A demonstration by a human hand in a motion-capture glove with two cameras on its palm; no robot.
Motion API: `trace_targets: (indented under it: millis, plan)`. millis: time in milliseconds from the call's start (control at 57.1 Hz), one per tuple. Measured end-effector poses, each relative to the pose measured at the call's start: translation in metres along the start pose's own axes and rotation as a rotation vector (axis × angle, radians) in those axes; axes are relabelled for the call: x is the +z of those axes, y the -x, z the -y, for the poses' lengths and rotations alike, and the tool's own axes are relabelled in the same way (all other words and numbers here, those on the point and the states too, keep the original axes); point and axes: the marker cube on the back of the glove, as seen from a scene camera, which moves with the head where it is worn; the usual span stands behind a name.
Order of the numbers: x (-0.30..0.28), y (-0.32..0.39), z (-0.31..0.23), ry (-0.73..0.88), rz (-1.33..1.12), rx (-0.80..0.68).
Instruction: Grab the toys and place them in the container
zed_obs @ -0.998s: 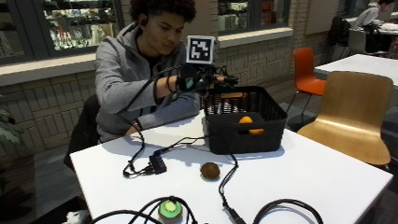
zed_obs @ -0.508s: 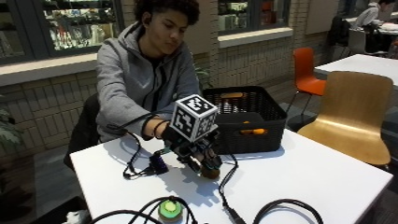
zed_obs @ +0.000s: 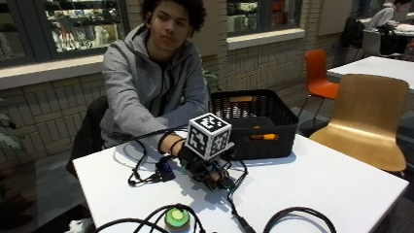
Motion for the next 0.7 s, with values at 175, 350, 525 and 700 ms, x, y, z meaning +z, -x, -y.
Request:
trace_targets:
  millis: [175,350,525,700]
  plan:
    - [0.000,0.005,-0.006,-0.123,-0.083,-0.018]
    - [-0.018,0.001,-0.014,-0.169,-0.077,-0.045]
    - [-0.087,0.005,-0.040,-0.295,0.074,-0.125]
    - [-0.147,0.068,-0.093,-0.427,0.075,-0.329]
